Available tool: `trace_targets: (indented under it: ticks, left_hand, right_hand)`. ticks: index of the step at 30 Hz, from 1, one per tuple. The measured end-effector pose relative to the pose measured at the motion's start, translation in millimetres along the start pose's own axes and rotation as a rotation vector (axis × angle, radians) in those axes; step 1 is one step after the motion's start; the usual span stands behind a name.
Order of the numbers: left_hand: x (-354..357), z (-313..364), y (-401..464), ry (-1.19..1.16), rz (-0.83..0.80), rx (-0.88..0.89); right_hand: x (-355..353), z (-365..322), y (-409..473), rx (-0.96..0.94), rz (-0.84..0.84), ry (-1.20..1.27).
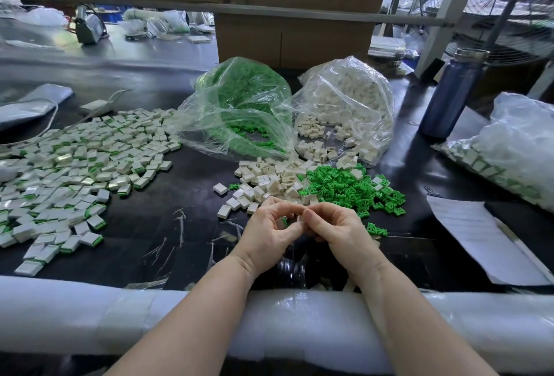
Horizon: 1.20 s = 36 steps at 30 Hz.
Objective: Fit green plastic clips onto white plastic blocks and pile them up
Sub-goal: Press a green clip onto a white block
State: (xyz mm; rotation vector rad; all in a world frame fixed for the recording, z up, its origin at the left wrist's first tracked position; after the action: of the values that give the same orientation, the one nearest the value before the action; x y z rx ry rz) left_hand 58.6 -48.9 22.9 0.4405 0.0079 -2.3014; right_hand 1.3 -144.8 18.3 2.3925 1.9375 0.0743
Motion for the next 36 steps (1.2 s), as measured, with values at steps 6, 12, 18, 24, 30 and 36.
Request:
trace_targets:
  ticks: [6,12,18,24,30,36]
  left_hand:
    - [3,-1,0,-0.041,-0.023,-0.003]
    - [4,-1,0,-0.083,-0.039,0.015]
    - [8,-5,2,0.002,-0.089,-0.005]
    - [11,-10,4,0.079,-0.113,0.001]
    - [12,-13,5,0.072,-0.125,0.004]
    - [14,-12,4,0.074,-0.139,0.003]
  right_hand:
    - [1,1,0,0.028,-0.018,0.016]
    - [3,-1,-2,0.032,-0.048,0.065]
    - [0,-1,-2,0.021,-0.003,0.026]
    - [-1,3,-2,0.051,0.001,0.05]
    - [-4,4,-3,0.072,0.017,0.059]
    - [-5,7,-3,0.087,0.031,0.074]
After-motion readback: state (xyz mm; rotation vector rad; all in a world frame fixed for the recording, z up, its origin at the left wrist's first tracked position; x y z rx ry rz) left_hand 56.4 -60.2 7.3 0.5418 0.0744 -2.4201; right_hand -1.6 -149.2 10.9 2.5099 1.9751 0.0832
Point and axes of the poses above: each hand's wrist, its own y-axis towards the middle knuckle, its own x-axis out of the palm, z = x × y, the point moved 8 cm from there along y, towards the middle knuckle, and after that the axes turned 6 degrees about -z, right-handed, at the moved point
